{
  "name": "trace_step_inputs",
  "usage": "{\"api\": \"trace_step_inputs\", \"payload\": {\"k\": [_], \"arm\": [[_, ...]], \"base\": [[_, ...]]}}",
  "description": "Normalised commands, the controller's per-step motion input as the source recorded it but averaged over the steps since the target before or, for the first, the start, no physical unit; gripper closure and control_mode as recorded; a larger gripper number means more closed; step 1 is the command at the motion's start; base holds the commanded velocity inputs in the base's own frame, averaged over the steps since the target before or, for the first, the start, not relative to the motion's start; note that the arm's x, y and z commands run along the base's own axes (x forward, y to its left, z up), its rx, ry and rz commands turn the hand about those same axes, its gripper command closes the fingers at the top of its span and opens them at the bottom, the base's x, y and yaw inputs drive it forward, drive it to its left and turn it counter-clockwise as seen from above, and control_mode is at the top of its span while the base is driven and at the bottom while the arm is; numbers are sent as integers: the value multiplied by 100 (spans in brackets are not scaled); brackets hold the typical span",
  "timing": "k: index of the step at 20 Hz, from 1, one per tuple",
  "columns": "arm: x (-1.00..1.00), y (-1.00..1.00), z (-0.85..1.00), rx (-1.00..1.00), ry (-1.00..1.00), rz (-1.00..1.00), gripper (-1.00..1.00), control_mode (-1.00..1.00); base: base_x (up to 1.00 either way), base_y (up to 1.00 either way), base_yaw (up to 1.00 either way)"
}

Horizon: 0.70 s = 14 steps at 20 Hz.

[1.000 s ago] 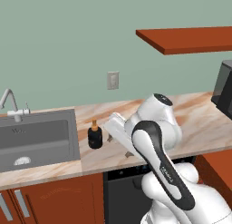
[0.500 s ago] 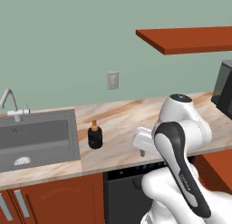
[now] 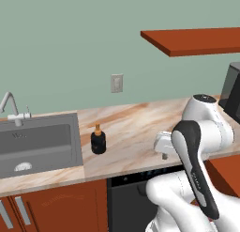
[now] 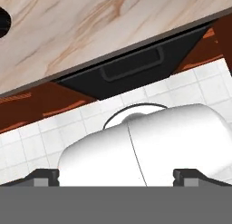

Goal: Restock the sink supplies by placing the sponge and soap dispenser on the counter and next to the sink. Make sure the soap dispenser is upright.

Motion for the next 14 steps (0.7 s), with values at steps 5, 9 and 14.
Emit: {"api": "trace_step_inputs", "payload": {"k": [5, 9, 14], "arm": [[6, -9, -38, 0, 1, 11, -100, -100], [-13, 8, -29, 0, 3, 0, -100, 100], [0, 0, 0, 0, 0, 0, -100, 100]], "base": [[0, 0, 0], [-24, 7, 0], [-100, 16, 0]]}}
